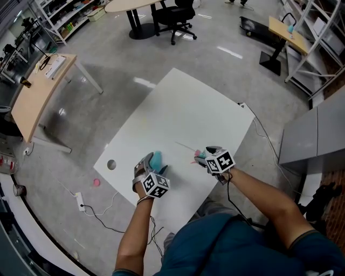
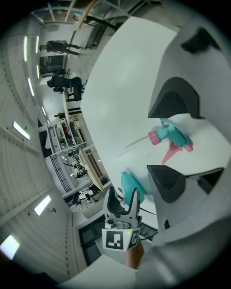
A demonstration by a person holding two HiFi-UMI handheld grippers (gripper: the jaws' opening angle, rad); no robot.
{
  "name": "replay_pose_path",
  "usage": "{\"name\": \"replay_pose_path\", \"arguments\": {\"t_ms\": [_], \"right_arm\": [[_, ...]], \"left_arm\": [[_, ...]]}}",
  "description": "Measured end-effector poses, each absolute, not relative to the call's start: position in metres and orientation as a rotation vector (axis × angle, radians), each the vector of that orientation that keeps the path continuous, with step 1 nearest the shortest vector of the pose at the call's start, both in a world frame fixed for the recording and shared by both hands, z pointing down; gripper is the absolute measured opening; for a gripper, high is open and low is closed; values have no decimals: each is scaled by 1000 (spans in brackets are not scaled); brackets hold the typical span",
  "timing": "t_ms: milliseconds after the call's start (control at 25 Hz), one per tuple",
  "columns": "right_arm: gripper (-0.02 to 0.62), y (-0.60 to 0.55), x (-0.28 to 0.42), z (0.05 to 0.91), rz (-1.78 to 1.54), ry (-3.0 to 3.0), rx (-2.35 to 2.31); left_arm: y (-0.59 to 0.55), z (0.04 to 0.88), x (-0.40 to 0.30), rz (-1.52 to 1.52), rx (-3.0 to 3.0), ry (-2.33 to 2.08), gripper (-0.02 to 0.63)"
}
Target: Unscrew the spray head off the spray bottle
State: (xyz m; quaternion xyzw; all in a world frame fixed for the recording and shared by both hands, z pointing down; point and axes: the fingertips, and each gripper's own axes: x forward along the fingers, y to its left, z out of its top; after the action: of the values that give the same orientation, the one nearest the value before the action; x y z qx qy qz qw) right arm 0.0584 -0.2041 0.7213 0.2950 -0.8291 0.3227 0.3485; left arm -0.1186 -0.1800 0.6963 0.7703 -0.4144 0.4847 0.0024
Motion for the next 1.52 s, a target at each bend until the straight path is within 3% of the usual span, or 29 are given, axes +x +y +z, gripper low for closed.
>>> {"name": "replay_pose_path", "arguments": {"t_ms": [280,360,440,520,560,600,640,1520], "right_arm": [[310,-210,56,700,570,-2206,823],[307,-210,55,694,530,-2217,837],[254,-210,56,687,507,-2227,865],[162,-210,60,678,489,-2233,908],[109,-210,62,674,481,-2233,931],[17,-209,64,670,475,-2235,952],[2,-208,65,666,473,-2238,965],[2,-170,72,561,320,-2499,1071]], "left_arm": [[-180,667,-125,1287,2448,-1441,378],[-176,659,-129,1217,2440,-1477,255],[-172,650,-135,1161,2436,-1513,158],[-167,640,-140,1117,2439,-1543,7],[-165,636,-142,1088,2439,-1553,5],[-162,632,-144,1055,2437,-1560,5],[-158,628,-146,1021,2435,-1569,5],[-81,534,-183,613,2384,-1782,5]]}}
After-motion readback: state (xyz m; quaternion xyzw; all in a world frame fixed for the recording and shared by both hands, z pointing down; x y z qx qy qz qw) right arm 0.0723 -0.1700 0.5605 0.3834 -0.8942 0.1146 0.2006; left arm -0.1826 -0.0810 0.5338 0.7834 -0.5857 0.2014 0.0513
